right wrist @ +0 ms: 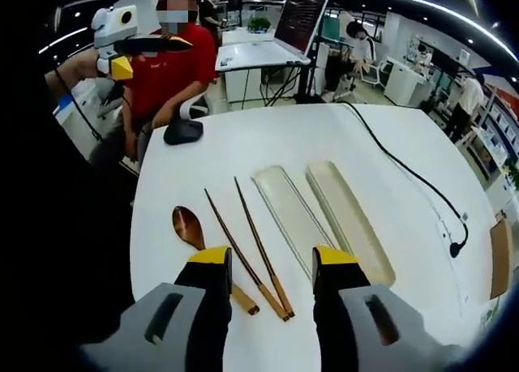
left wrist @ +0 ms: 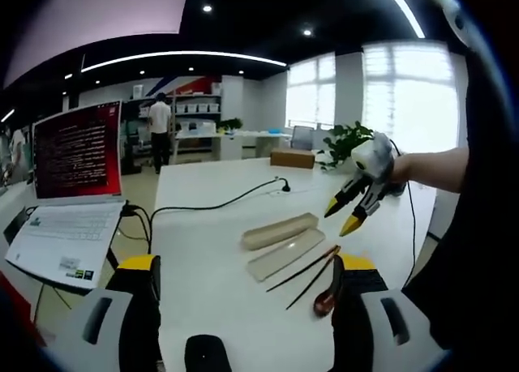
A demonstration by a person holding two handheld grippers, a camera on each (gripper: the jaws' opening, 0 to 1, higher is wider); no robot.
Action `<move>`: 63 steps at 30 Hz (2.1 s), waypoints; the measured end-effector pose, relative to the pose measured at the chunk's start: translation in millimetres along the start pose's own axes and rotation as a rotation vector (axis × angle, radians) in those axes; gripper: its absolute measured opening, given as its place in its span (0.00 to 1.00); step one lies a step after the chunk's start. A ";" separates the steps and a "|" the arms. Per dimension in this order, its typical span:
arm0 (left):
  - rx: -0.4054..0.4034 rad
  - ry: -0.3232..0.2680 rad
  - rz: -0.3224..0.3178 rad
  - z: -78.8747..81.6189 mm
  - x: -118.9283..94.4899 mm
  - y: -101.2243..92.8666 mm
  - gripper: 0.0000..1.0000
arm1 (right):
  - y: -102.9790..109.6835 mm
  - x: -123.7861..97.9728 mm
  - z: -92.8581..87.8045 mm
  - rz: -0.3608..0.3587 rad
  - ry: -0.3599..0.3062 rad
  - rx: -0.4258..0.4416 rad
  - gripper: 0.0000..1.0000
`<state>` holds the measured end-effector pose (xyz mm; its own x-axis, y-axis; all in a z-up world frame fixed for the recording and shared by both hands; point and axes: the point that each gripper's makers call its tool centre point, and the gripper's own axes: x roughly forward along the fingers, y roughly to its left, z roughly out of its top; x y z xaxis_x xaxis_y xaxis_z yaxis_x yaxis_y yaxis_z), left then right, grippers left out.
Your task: Arrange the utensils inside the cutlery case until each visible utensil rests in its matching compartment.
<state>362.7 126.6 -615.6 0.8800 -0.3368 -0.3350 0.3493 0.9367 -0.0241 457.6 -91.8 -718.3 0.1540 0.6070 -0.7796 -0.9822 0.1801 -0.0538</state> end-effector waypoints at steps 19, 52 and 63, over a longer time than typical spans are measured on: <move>0.011 0.010 0.035 -3.6 -13.3 6.6 0.90 | 10.2 12.7 -1.7 0.040 0.020 -0.029 0.37; 0.013 -0.008 0.061 -2.3 -29.7 16.1 0.90 | 7.6 29.3 3.5 0.042 0.054 -0.038 0.38; 0.075 0.052 -0.010 -0.9 -14.5 -3.7 0.91 | 1.5 40.9 -5.4 0.048 0.106 -0.081 0.34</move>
<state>348.4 128.0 -611.5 0.8590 -0.3391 -0.3835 0.3830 0.9228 0.0421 461.8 -70.9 -753.6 0.0988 0.5276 -0.8437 -0.9943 0.0869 -0.0621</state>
